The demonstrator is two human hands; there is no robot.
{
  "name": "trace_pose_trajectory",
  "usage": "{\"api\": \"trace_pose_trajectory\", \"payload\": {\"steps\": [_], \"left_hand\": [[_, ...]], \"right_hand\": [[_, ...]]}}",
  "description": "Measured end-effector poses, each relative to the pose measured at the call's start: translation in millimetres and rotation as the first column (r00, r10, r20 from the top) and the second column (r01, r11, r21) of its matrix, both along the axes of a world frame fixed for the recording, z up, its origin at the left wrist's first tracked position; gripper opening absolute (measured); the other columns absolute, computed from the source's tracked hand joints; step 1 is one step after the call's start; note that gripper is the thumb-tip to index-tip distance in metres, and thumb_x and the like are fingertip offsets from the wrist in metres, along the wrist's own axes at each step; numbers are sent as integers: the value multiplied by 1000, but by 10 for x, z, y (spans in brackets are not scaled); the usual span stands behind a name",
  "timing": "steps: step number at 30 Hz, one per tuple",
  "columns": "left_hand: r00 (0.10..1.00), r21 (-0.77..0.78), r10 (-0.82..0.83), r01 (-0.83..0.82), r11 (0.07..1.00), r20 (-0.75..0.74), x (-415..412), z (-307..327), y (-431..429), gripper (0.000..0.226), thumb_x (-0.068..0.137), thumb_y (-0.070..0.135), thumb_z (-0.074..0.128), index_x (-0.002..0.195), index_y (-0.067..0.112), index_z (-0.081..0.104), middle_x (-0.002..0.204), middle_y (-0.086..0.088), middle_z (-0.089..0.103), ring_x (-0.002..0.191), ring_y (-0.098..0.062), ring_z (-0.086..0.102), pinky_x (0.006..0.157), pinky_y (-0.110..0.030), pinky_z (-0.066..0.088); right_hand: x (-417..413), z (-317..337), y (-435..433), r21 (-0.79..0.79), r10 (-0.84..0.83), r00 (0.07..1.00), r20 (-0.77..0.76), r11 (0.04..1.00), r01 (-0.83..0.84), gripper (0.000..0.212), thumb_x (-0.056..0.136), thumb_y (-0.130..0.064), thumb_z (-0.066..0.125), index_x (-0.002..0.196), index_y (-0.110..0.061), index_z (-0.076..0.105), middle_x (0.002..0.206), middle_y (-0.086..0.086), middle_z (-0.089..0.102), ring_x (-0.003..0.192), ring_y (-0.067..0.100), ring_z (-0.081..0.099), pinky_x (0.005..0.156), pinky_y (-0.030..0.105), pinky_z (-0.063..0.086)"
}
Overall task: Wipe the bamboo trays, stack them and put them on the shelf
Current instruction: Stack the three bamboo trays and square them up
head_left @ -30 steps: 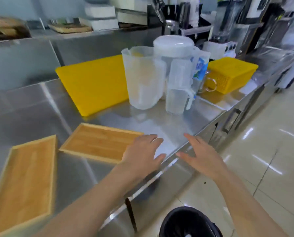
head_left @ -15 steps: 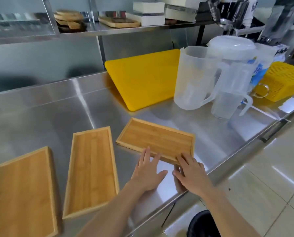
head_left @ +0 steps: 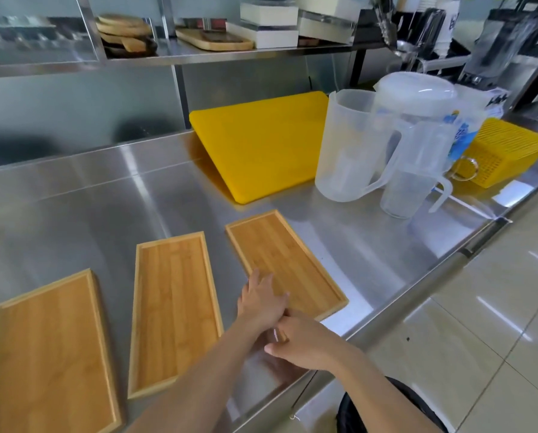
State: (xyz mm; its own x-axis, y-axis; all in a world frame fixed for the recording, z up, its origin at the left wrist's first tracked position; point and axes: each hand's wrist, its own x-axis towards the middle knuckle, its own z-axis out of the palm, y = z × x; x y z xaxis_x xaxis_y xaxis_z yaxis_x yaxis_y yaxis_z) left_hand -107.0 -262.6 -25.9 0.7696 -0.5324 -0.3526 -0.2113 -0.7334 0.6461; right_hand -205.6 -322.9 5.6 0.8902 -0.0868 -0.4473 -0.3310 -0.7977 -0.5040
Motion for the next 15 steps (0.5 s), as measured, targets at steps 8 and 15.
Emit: {"api": "trace_pose_trajectory", "payload": {"steps": [8, 15], "left_hand": [[976, 29, -100, 97, 995, 191, 67, -53, 253, 58, 94, 26, 46, 145, 20, 19, 159, -3, 2, 143, -28, 11, 115, -44, 20], [860, -320, 247, -412, 853, -447, 27, 220, 214, 63, 93, 21, 51, 146, 25, 16, 155, -2, 12, 140, -25, 20, 110, -43, 26]], "right_hand": [[169, 57, -434, 13, -333, 886, 323, 938, 347, 38, 91, -31, 48, 126, -19, 48, 127, 0, 55, 111, 15, 52, 93, 31, 42], [282, -192, -515, -99, -594, 795, 123, 789, 606, 56, 87, -29, 47, 136, -14, 26, 136, 10, 44, 120, 32, 43, 100, 47, 35]]}}
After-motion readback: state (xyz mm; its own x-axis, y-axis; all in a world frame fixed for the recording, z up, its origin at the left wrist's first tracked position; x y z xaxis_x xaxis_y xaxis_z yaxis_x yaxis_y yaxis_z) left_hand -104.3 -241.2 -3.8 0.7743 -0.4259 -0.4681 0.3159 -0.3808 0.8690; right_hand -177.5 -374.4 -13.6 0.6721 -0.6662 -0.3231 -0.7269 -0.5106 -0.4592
